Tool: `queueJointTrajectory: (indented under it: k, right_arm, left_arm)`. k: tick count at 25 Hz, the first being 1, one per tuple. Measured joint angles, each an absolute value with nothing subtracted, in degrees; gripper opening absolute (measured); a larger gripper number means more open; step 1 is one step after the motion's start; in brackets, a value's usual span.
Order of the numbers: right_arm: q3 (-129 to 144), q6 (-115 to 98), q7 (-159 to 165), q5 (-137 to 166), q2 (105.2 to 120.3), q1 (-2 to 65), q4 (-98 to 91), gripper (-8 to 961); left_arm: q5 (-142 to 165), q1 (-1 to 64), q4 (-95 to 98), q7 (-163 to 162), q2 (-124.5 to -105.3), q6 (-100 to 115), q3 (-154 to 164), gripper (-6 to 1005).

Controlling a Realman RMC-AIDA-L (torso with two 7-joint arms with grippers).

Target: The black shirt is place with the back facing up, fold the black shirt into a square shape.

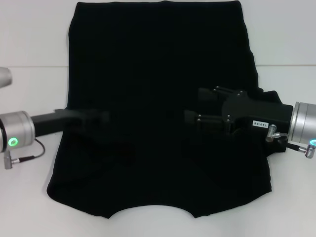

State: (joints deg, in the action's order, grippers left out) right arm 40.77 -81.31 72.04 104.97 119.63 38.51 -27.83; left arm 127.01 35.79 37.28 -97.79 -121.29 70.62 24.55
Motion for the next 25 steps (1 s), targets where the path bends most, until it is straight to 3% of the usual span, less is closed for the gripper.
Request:
queueJointTrajectory:
  k: [7, 13, 16, 21, 25]
  right_arm:
    - [40.8, -81.3, 72.5, 104.9, 119.62, 38.7, -27.9, 883]
    - [40.8, -81.3, 72.5, 104.9, 119.7, 38.7, -27.7, 882]
    - [40.8, -81.3, 72.5, 104.9, 119.71, 38.6, -27.6, 882]
    - [40.8, -81.6, 72.7, 104.9, 119.66, 38.4, -27.7, 884]
    - [40.8, -81.6, 72.8, 104.9, 119.63, 38.3, -27.7, 884]
  left_arm:
    - [128.2, 35.4, 36.8, -112.0, -121.24, 55.3, 24.8, 469]
    - [129.3, 35.8, 34.6, -114.2, -121.27, 50.3, 25.3, 715]
    - [129.3, 36.1, 33.5, -114.0, -121.23, 49.2, 25.5, 930]
    - [129.3, 36.5, 33.1, -113.9, -121.3, 49.2, 26.2, 969]
    - [129.3, 36.5, 33.1, -113.9, -121.3, 49.4, 27.0, 920]
